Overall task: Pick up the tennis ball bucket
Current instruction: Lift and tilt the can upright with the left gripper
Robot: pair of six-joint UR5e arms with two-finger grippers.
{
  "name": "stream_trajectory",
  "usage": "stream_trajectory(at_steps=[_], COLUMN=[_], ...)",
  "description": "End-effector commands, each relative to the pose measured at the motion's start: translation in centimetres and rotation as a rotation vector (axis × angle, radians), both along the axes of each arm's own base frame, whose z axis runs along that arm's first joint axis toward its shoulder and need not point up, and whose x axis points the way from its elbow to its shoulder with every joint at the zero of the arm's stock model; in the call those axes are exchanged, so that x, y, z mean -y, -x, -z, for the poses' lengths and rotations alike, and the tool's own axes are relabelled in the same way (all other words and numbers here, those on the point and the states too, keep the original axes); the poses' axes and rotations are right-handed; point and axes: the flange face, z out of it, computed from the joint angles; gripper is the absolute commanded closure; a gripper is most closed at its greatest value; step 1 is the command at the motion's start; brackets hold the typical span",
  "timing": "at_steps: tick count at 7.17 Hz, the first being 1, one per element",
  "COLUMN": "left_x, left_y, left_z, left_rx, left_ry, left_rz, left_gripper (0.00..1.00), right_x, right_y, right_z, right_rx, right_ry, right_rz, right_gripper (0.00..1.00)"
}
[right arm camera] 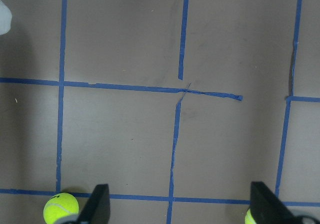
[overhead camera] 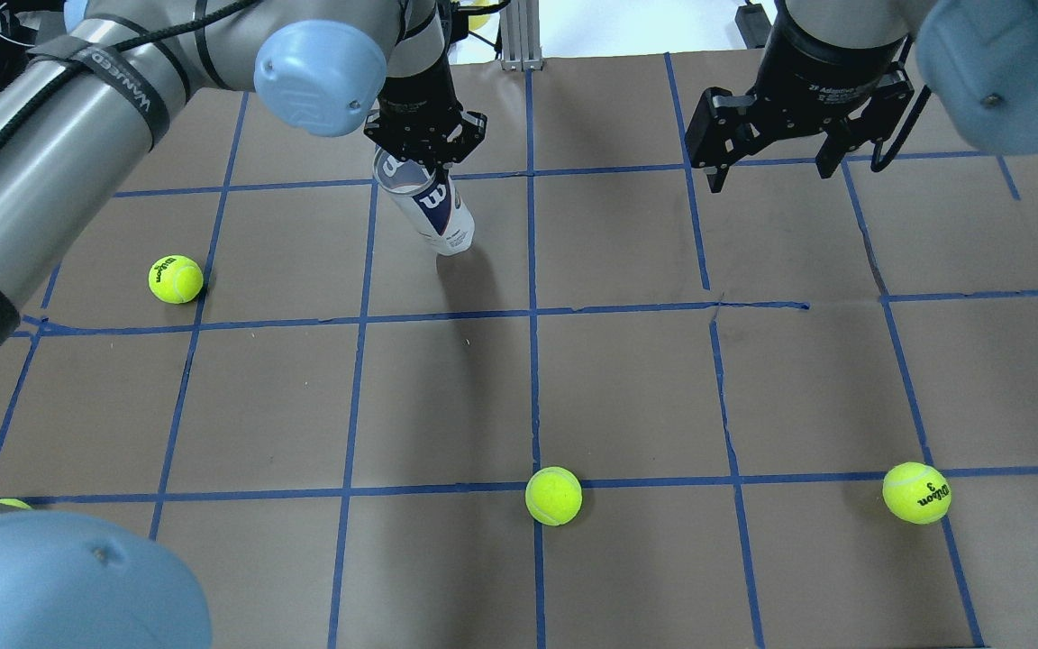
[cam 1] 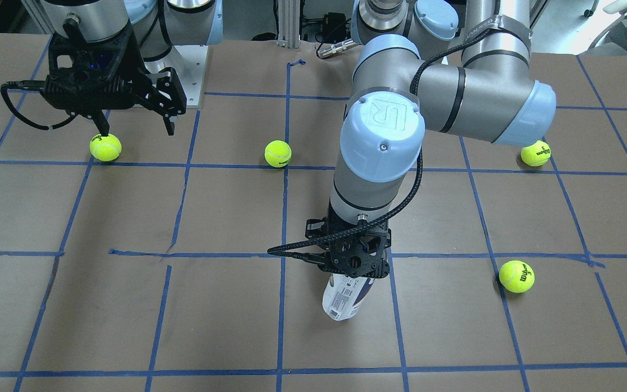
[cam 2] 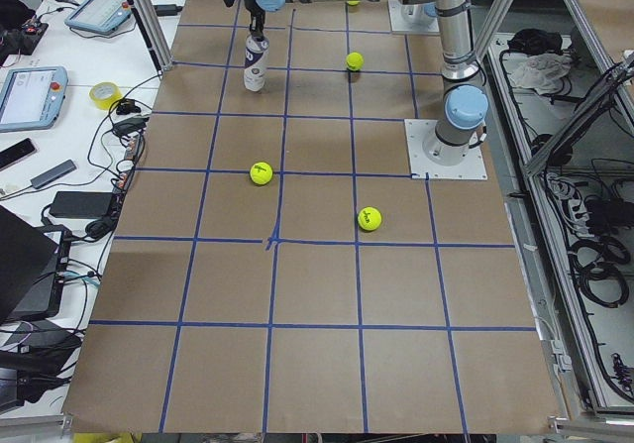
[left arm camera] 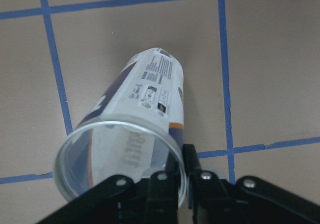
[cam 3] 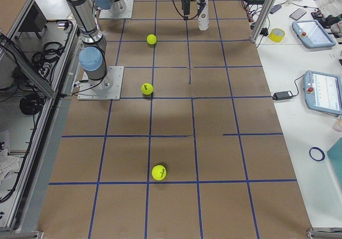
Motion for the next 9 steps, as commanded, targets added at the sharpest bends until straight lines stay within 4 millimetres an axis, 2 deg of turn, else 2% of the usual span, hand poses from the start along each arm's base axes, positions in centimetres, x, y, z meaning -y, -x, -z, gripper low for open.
stream_trajectory(at_steps=[1,3,4,5,6,8,9], left_x=[1.5,2.2,2.3,2.4,2.3,1.3,0.7], left_y=[1.2,1.9,1.9,2.0,1.9,2.4,2.3], left_z=[0.9,3.1,3.7,3.9,3.1,0.1,-2.6], left_rx=[0.029,0.028,0.03,0.031,0.028,0.016,-0.003], left_ry=[-0.005,-0.023,-0.03,-0.032,-0.021,0.03,0.088], left_rz=[0.012,-0.014,-0.016,-0.016,-0.028,-0.03,-0.031], left_gripper=[1.0,1.0,0.67,0.26,0.0,0.0,0.0], right_x=[0.0,0.0,0.0,-0.1,-0.2,-0.3,-0.3], right_y=[0.0,0.0,0.0,0.0,0.0,0.0,0.0], right_z=[0.0,0.0,0.1,0.1,0.2,0.1,0.1], right_rx=[0.0,-0.002,0.0,0.0,0.0,0.0,0.0], right_ry=[0.001,-0.001,-0.001,-0.003,-0.004,-0.003,-0.003], right_rz=[0.0,0.0,0.0,0.0,0.0,0.0,0.0], right_gripper=[0.0,0.0,0.0,0.0,0.0,0.0,0.0])
